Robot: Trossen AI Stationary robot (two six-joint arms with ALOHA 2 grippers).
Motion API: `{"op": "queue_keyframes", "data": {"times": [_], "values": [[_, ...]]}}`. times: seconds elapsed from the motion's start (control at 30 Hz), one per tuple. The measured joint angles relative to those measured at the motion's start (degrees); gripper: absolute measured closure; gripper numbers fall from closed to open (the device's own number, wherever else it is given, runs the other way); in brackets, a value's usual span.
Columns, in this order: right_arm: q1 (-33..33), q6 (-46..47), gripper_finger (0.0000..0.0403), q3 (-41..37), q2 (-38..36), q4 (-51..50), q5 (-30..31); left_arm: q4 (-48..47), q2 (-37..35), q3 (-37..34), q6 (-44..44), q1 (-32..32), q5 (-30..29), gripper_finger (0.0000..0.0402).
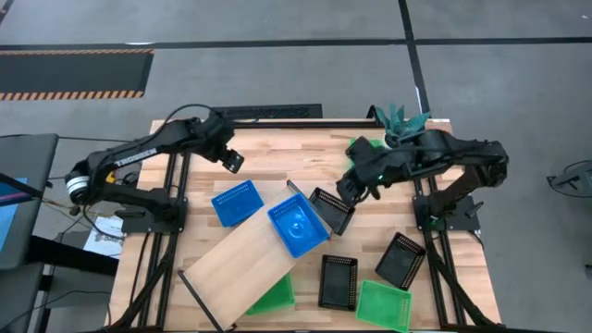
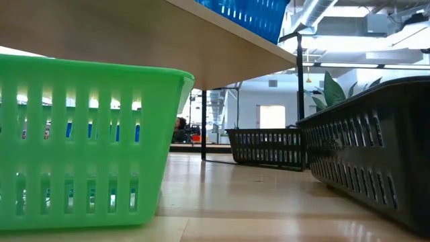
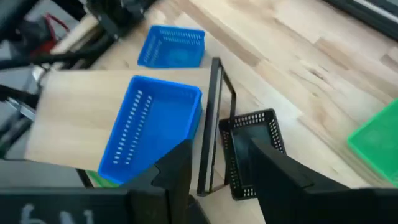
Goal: Stack baskets on shelf by color
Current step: Stack the blue bin on the blue bin on the shelf
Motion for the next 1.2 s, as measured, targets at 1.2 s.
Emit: {"op": "queue_keyframes", "data": {"times": [1.2], "values": [[0.14,-4.43,0.0213,-0.04,4.94,1.19,-0.66,6.71,-2.03,-22.16,2.17,-10.49,3.50,0.0269]]}}
